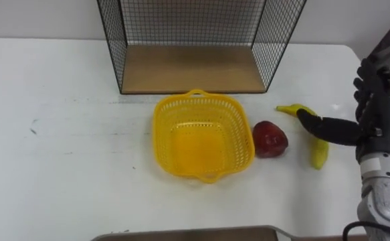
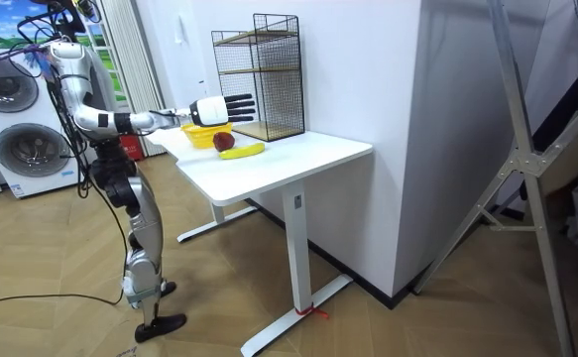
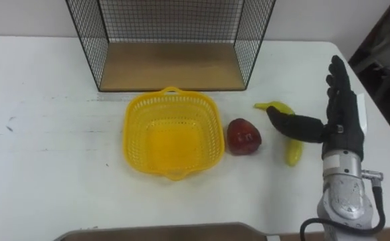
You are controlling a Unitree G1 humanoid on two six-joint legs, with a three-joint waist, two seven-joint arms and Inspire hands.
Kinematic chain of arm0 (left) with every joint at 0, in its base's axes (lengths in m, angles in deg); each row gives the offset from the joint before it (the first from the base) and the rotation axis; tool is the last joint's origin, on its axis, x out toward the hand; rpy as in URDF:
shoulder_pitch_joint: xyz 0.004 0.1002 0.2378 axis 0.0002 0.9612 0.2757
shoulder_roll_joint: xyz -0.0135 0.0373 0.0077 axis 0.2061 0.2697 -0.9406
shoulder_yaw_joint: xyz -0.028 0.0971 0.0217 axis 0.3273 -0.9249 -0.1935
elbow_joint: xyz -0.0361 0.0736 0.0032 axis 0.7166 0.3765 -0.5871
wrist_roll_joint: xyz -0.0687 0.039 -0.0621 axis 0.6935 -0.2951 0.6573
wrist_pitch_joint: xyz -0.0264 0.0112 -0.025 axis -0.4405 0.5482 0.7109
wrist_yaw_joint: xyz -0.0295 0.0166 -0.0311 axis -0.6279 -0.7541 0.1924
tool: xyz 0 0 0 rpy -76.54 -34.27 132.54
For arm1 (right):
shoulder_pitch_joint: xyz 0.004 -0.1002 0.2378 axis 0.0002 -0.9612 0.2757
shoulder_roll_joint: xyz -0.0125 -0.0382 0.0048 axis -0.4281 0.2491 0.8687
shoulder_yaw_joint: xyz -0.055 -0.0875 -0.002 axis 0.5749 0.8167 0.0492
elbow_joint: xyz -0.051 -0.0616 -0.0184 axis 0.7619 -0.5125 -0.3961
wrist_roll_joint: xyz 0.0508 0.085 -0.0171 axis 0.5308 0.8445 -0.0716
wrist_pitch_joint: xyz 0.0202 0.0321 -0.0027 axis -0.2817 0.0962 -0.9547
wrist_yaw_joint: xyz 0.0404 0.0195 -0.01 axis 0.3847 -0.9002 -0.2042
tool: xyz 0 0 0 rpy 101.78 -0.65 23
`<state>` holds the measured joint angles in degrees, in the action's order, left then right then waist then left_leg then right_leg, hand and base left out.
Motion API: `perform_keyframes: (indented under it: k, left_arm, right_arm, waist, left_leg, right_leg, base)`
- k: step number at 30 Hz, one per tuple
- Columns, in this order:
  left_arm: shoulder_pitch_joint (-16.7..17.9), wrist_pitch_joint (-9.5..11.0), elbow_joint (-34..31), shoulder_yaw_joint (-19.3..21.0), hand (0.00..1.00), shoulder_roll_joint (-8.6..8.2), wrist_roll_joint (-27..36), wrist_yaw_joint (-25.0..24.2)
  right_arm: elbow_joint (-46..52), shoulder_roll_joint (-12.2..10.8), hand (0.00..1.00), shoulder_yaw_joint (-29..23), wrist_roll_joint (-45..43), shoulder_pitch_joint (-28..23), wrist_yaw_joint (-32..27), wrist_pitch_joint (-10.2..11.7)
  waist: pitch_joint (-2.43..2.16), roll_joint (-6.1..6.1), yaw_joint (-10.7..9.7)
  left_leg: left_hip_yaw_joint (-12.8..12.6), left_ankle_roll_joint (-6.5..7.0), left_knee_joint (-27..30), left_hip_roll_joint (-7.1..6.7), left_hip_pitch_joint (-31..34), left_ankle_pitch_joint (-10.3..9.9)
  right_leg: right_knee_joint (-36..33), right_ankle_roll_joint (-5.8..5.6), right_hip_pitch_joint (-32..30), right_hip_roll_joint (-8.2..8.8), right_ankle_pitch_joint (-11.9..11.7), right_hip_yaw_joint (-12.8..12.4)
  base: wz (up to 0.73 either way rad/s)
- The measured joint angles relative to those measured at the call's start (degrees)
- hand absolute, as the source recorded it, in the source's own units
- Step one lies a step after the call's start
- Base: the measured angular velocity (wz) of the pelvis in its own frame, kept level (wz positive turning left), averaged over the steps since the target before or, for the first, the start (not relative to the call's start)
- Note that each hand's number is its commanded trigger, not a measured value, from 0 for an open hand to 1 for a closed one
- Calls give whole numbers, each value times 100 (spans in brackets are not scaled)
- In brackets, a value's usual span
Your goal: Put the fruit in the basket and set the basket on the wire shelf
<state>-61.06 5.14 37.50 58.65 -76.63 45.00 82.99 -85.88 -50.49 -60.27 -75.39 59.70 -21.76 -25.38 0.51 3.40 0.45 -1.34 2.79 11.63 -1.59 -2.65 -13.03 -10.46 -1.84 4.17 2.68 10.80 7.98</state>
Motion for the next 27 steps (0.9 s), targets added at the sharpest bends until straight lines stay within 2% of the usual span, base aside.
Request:
perform_keyframes:
  k: [14, 21, 27]
  left_arm:
    - [0, 13, -3, -2, 0, 0, -4, 0]
    - [0, 11, -50, -1, 0, 0, -150, 0]
    - [-4, -24, -52, -7, 0, 0, -144, 0]
  right_arm:
    - [-28, -1, 0, 82, -167, 0, 318, 0]
    - [-27, -5, 0, 272, 91, -1, 623, 0]
    - [-88, -4, 0, 479, 35, -2, 859, -10]
  waist:
    - [8, -23, 14]
    - [-16, -74, 31]
    - [-26, -60, 0]
  left_leg:
    - [9, 0, 1, -2, 2, 0]
    - [32, -1, 2, -2, 3, -1]
    - [30, 0, 11, -12, -19, -1]
  right_leg:
    - [5, 0, 10, -2, 0, 4]
    - [7, 0, 12, -1, 0, 35]
    - [76, 1, 88, 10, -2, 65]
  base:
    - [0]
    - [0]
    - [2]
